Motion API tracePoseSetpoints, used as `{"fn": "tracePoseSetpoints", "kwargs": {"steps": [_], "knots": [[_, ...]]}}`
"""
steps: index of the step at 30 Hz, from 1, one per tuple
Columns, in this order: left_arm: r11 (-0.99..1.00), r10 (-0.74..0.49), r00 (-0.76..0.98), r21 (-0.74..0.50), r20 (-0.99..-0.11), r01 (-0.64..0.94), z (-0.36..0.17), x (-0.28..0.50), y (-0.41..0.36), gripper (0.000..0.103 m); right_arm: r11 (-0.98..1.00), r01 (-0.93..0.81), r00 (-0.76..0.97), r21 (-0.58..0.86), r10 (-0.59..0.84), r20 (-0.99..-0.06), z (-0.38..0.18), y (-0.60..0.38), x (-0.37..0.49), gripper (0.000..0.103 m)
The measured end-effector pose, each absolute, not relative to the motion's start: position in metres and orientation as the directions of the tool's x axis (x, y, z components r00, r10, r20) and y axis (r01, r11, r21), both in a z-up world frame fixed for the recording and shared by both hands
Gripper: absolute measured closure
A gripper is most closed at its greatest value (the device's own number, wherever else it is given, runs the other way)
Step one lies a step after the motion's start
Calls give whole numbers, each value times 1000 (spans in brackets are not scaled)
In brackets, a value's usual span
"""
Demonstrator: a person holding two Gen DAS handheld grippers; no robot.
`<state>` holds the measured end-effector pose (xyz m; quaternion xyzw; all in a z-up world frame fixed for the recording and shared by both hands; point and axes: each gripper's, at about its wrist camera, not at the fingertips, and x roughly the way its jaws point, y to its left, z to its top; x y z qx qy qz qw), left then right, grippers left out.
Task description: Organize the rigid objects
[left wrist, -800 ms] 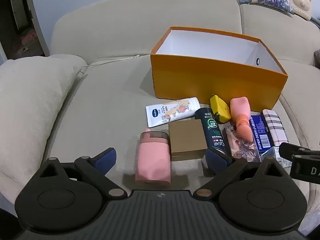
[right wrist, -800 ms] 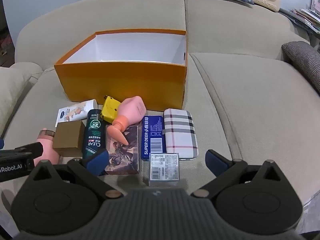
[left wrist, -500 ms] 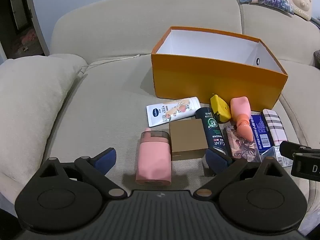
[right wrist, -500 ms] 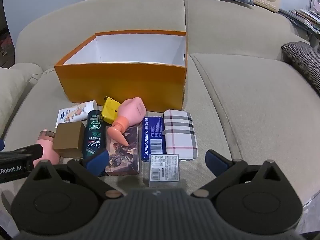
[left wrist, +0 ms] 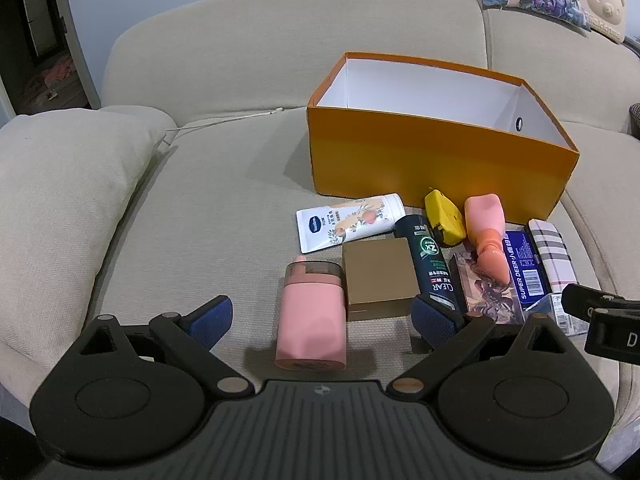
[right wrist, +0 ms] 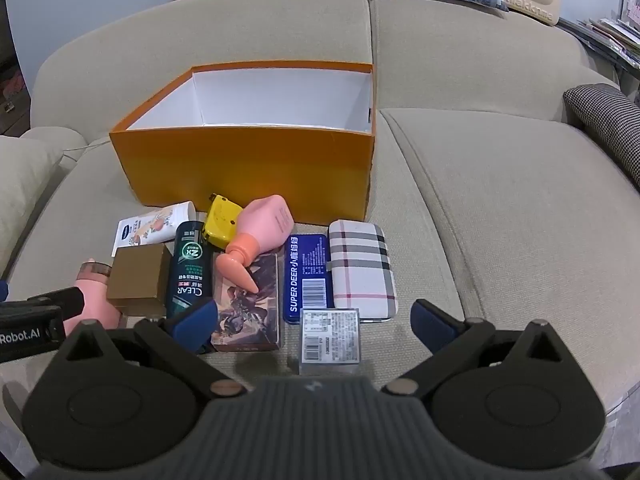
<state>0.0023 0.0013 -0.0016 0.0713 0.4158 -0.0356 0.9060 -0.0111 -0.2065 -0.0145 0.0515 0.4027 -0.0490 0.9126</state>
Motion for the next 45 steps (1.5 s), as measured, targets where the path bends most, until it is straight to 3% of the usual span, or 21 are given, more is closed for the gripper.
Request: {"fn": "tracePoseSetpoints", "kwargs": {"steps": [45], "knots": [[989, -1, 649, 96, -761, 113, -2, 7, 9, 0, 988, 140, 665, 61, -48, -745, -18, -209, -11, 1]]}}
